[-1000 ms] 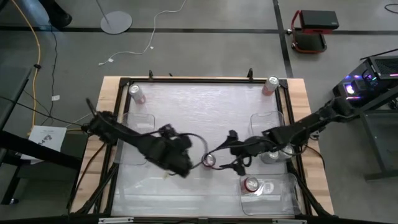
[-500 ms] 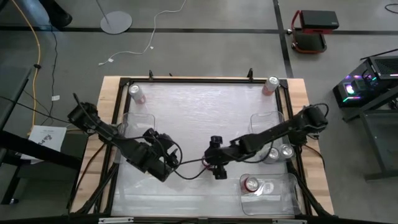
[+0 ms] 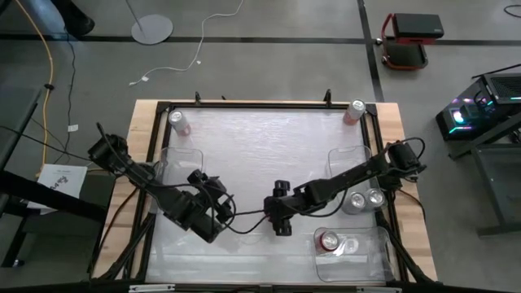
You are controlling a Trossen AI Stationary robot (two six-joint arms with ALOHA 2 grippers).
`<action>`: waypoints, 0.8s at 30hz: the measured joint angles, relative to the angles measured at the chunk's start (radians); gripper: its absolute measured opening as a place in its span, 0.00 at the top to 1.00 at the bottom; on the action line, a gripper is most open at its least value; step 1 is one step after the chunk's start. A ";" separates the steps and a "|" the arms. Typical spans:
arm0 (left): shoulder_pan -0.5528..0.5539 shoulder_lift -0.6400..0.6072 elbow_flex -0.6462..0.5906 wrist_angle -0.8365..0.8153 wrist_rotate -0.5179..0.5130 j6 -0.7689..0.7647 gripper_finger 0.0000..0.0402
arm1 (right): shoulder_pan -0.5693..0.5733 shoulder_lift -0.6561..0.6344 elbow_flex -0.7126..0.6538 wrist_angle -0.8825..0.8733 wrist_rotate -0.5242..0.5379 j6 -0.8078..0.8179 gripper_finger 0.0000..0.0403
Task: Sort soda cans
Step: Put the red-black soda can into the bottom transparent bin
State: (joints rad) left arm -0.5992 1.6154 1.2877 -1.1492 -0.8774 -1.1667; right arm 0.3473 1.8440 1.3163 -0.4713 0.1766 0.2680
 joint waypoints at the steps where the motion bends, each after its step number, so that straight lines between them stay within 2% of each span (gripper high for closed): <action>1: 0.000 0.000 0.000 0.000 -0.002 0.000 0.12 | 0.004 -0.009 0.000 -0.006 0.010 0.006 0.29; 4: 0.000 0.000 0.000 0.009 -0.020 0.010 0.12 | 0.021 -0.090 -0.004 -0.029 0.045 0.033 0.29; 8: 0.000 0.000 0.000 0.074 -0.033 0.081 0.12 | 0.075 -0.272 0.000 -0.032 0.094 0.099 0.29; 14: 0.000 0.000 0.000 0.164 -0.033 0.173 0.12 | 0.277 -0.476 0.000 -0.038 0.151 0.275 0.29; 18: 0.000 0.000 0.000 0.184 -0.032 0.185 0.12 | 0.455 -0.496 0.001 -0.042 0.248 0.434 0.29; 24: 0.000 0.000 0.000 0.183 -0.032 0.185 0.12 | 0.673 -0.404 -0.001 -0.121 0.451 0.784 0.29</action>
State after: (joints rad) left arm -0.5991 1.6154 1.2881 -0.9657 -0.9092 -0.9821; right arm 1.0207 1.4405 1.3152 -0.5922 0.6278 1.0521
